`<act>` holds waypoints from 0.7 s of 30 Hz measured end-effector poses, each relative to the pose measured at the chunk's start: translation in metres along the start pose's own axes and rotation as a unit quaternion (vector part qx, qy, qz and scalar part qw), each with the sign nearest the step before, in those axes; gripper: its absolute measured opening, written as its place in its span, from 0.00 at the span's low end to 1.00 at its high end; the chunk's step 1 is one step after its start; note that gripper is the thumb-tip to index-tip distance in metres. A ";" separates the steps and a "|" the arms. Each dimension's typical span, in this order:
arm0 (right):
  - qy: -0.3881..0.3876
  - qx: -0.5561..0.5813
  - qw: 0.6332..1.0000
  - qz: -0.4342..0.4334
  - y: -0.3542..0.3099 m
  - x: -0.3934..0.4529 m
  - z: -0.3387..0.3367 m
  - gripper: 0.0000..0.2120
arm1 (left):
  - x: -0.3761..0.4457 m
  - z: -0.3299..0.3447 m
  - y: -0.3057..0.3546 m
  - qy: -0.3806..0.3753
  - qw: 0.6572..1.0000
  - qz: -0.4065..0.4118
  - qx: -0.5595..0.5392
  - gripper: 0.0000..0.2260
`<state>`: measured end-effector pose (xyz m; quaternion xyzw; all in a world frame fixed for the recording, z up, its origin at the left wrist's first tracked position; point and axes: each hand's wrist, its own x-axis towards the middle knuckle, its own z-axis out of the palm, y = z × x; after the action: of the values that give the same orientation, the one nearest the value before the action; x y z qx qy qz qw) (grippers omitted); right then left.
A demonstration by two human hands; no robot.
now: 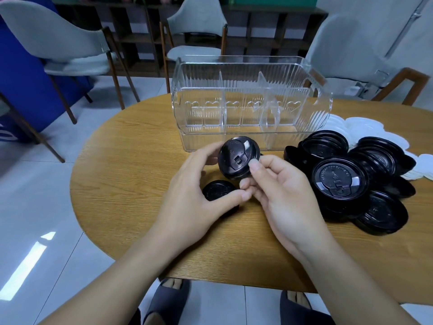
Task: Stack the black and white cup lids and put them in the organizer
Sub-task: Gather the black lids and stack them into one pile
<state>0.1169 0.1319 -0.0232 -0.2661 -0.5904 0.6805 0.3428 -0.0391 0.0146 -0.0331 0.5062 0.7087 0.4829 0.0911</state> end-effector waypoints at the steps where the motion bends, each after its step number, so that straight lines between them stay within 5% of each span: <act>1: -0.011 0.028 0.999 0.012 0.001 0.000 0.001 0.09 | 0.000 0.001 -0.001 0.007 1.000 0.000 -0.007 0.42; 10: -0.051 0.075 0.995 0.036 0.006 0.007 0.000 0.13 | 0.007 -0.009 -0.009 -0.020 0.999 0.005 -0.044 0.45; 14: 0.006 -0.129 0.990 -0.054 0.001 0.004 0.001 0.16 | 0.007 -0.009 -0.011 -0.003 1.000 0.008 0.002 0.38; 17: 0.006 -0.319 0.935 -0.151 0.000 -0.003 -0.001 0.33 | 0.005 -0.008 -0.011 0.010 0.996 0.036 0.083 0.34; 21: -0.030 -0.376 0.912 -0.164 0.002 -0.005 0.004 0.36 | -0.001 -0.008 -0.011 -0.002 0.991 0.049 0.127 0.35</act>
<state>0.1169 0.1256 -0.0244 -0.2546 -0.8478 0.3500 0.3065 -0.0507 0.0089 -0.0380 0.5484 0.7387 0.3918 0.0035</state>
